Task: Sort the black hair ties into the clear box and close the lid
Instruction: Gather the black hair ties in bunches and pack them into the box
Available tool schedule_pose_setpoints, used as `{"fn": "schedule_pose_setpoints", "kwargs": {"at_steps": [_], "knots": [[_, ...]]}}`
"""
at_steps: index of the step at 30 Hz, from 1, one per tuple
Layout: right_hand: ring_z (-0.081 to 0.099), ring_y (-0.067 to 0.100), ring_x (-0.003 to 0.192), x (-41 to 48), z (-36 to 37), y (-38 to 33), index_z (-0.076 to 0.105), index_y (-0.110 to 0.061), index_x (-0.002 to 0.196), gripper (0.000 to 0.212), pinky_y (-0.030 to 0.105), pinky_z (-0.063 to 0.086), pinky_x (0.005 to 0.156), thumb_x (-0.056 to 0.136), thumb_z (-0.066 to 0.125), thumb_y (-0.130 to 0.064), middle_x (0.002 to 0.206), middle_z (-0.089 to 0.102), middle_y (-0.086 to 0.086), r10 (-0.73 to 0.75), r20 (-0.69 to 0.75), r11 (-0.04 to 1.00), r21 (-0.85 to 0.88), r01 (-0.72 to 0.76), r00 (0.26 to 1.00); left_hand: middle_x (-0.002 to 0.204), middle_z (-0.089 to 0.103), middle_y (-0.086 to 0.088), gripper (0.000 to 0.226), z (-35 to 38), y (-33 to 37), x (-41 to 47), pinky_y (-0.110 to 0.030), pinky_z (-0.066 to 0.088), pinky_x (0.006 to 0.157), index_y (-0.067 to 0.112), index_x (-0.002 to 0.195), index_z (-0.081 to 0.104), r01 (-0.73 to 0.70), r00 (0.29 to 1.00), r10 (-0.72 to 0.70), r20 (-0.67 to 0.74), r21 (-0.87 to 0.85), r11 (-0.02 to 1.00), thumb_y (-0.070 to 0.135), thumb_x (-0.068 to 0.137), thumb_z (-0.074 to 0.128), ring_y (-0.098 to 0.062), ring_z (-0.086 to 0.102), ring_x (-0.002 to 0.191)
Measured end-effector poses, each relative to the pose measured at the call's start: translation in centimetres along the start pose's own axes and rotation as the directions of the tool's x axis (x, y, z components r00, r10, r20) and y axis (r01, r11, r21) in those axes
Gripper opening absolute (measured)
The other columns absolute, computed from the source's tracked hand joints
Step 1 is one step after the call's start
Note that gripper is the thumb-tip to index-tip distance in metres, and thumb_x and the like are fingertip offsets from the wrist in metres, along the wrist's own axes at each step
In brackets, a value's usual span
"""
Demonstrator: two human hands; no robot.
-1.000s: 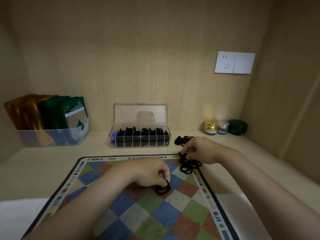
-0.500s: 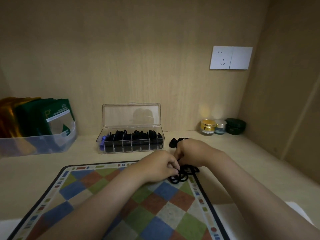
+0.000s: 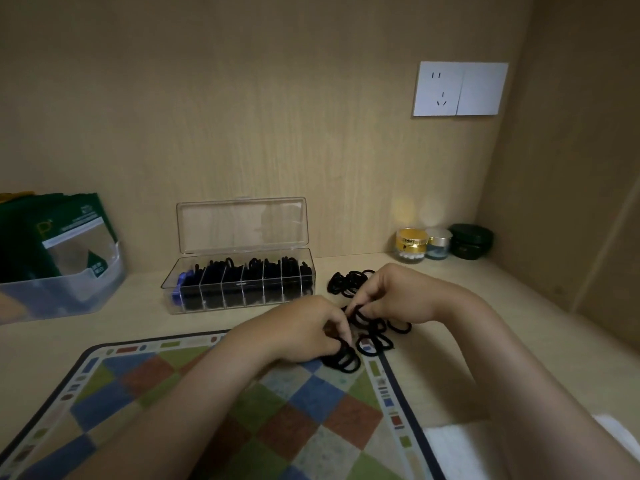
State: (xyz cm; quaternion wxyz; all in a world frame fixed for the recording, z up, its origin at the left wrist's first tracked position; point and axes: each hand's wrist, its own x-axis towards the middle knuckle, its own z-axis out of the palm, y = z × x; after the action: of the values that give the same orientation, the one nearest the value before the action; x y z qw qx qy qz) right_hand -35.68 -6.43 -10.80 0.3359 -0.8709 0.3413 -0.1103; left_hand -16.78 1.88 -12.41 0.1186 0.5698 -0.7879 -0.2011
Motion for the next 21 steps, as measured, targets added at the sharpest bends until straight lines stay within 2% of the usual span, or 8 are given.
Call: {"fn": "schedule_pose_setpoints", "kwargs": {"at_steps": [3, 8, 11, 14, 15, 17, 18, 21], "knots": [[0.07, 0.003, 0.092, -0.4, -0.3, -0.2, 0.08, -0.024, 0.103, 0.02, 0.024, 0.051, 0.094, 0.087, 0.073, -0.013, 0.091, 0.078, -0.013, 0.062, 0.091, 0.997, -0.049, -0.058, 0.994, 0.076, 0.067, 0.014, 0.011, -0.3, -1.4, 0.2, -0.015, 0.045, 0.065, 0.028, 0.095, 0.069, 0.035, 0.996, -0.047, -0.072, -0.153, 0.988, 0.019, 0.092, 0.066, 0.006, 0.06, 0.066], [0.064, -0.003, 0.089, -0.6, 0.0, -1.0, 0.079, -0.032, 0.104, 0.027, 0.016, 0.048, 0.084, 0.082, 0.078, -0.016, 0.094, 0.075, -0.021, 0.151, 0.121, 0.968, -0.219, -0.122, 0.981, 0.061, 0.058, 0.013, 0.018, 0.2, -2.7, -0.1, -0.012, 0.036, 0.052, 0.024, 0.102, 0.069, 0.028, 0.968, -0.107, -0.227, -0.326, 0.945, 0.01, 0.093, 0.063, 0.006, 0.05, 0.05], [0.066, 0.0, 0.087, -0.3, 0.7, -1.3, 0.081, -0.029, 0.096, 0.02, 0.019, 0.054, 0.083, 0.081, 0.077, -0.015, 0.094, 0.076, -0.015, 0.17, 0.068, 0.95, -0.278, -0.145, 0.983, 0.067, 0.061, 0.013, 0.026, 0.2, -2.6, -0.1, -0.007, 0.036, 0.051, 0.027, 0.103, 0.075, 0.052, 0.951, -0.158, -0.265, -0.368, 0.929, 0.008, 0.093, 0.061, 0.007, 0.051, 0.05], [0.066, 0.002, 0.087, -0.2, 1.2, -1.6, 0.08, -0.026, 0.089, 0.013, 0.023, 0.056, 0.081, 0.083, 0.074, -0.016, 0.091, 0.075, -0.011, 0.155, 0.048, 0.943, -0.305, -0.134, 0.987, 0.086, 0.069, 0.022, 0.028, -0.2, -2.2, -0.3, -0.008, 0.044, 0.053, 0.027, 0.106, 0.077, 0.079, 0.948, -0.191, -0.255, -0.39, 0.917, 0.01, 0.095, 0.057, 0.018, 0.061, 0.075], [0.065, 0.002, 0.087, -0.1, 1.3, -1.5, 0.079, -0.026, 0.089, 0.012, 0.022, 0.055, 0.08, 0.085, 0.072, -0.016, 0.092, 0.074, -0.011, 0.136, 0.041, 0.947, -0.3, -0.118, 0.99, 0.089, 0.068, 0.024, 0.029, -0.3, -2.0, -0.3, -0.014, 0.05, 0.06, 0.025, 0.109, 0.076, 0.089, 0.95, -0.199, -0.242, -0.402, 0.911, 0.009, 0.097, 0.055, 0.022, 0.05, 0.08], [0.064, 0.0, 0.085, 0.1, 1.4, -1.6, 0.075, -0.031, 0.089, 0.016, 0.017, 0.049, 0.075, 0.089, 0.069, -0.017, 0.091, 0.071, -0.014, 0.078, 0.002, 0.963, -0.259, -0.075, 0.997, 0.093, 0.058, 0.026, 0.032, -0.3, -2.0, -0.5, -0.023, 0.042, 0.086, 0.022, 0.117, 0.073, 0.112, 0.951, -0.218, -0.221, -0.411, 0.905, 0.008, 0.098, 0.051, 0.023, 0.029, 0.076], [0.064, -0.001, 0.081, 0.2, 1.6, -1.7, 0.073, -0.033, 0.089, 0.018, 0.016, 0.047, 0.072, 0.09, 0.067, -0.015, 0.088, 0.07, -0.015, 0.051, -0.035, 0.974, -0.218, -0.057, 0.998, 0.094, 0.058, 0.026, 0.033, -0.4, -2.1, -0.5, -0.024, 0.038, 0.091, 0.022, 0.12, 0.072, 0.123, 0.952, -0.223, -0.211, -0.404, 0.906, 0.008, 0.098, 0.05, 0.023, 0.028, 0.075], [0.064, 0.0, 0.063, 0.5, 2.1, -2.4, 0.076, -0.017, 0.093, 0.019, 0.014, 0.048, 0.059, 0.093, 0.062, -0.004, 0.073, 0.071, -0.008, 0.01, -0.167, 0.997, 0.071, 0.002, 0.986, 0.102, 0.073, 0.014, 0.036, -0.4, -2.8, -0.2, -0.022, 0.053, 0.082, 0.026, 0.122, 0.071, 0.111, 0.957, -0.206, -0.203, -0.399, 0.91, 0.007, 0.096, 0.055, 0.022, 0.054, 0.08]]}}
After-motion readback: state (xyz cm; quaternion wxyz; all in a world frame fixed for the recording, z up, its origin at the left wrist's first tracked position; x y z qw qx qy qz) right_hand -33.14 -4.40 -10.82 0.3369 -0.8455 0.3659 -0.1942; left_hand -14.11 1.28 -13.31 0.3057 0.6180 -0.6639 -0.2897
